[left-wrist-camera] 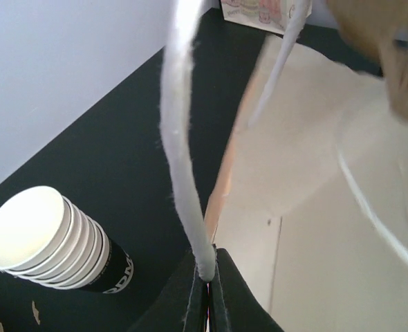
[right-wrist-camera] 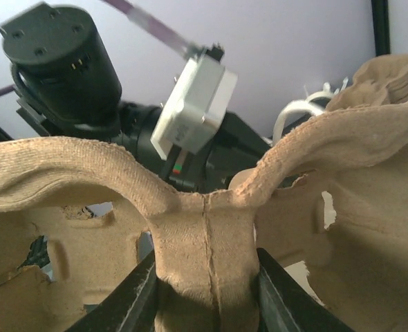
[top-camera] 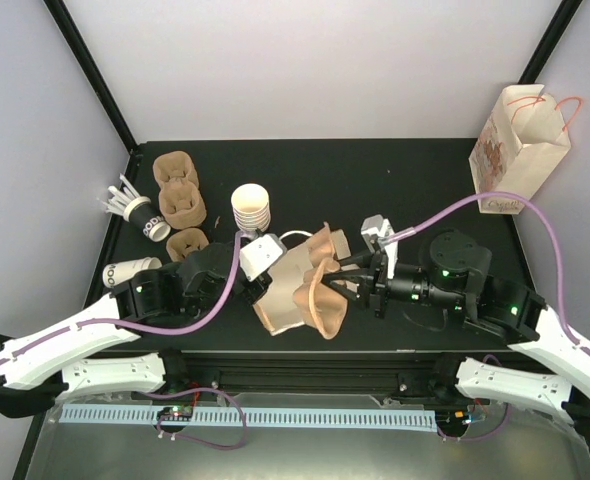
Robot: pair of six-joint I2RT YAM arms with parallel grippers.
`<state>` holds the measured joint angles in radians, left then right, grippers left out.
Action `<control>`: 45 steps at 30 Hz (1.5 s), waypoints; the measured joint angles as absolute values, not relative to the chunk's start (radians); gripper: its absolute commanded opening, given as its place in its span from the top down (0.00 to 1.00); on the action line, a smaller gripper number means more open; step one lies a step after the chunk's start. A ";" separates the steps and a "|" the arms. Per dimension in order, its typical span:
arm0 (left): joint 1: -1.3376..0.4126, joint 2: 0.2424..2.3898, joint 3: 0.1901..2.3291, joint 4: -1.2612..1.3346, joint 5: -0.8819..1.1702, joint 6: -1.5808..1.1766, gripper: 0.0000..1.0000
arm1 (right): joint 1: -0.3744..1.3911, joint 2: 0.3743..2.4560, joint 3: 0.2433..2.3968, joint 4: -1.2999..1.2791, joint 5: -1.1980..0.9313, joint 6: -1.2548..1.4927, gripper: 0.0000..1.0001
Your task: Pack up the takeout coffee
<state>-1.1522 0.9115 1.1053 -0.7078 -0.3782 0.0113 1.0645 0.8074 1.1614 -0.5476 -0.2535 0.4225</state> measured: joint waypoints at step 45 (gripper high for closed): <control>-1.152 0.848 1.063 -0.640 -0.293 -0.049 0.99 | 1.047 0.933 0.855 -0.372 -0.326 0.600 0.78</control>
<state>-1.1522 0.8478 1.0630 -0.6395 -0.2932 -0.0490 1.0470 0.9329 0.8555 -0.3721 -0.3264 0.5999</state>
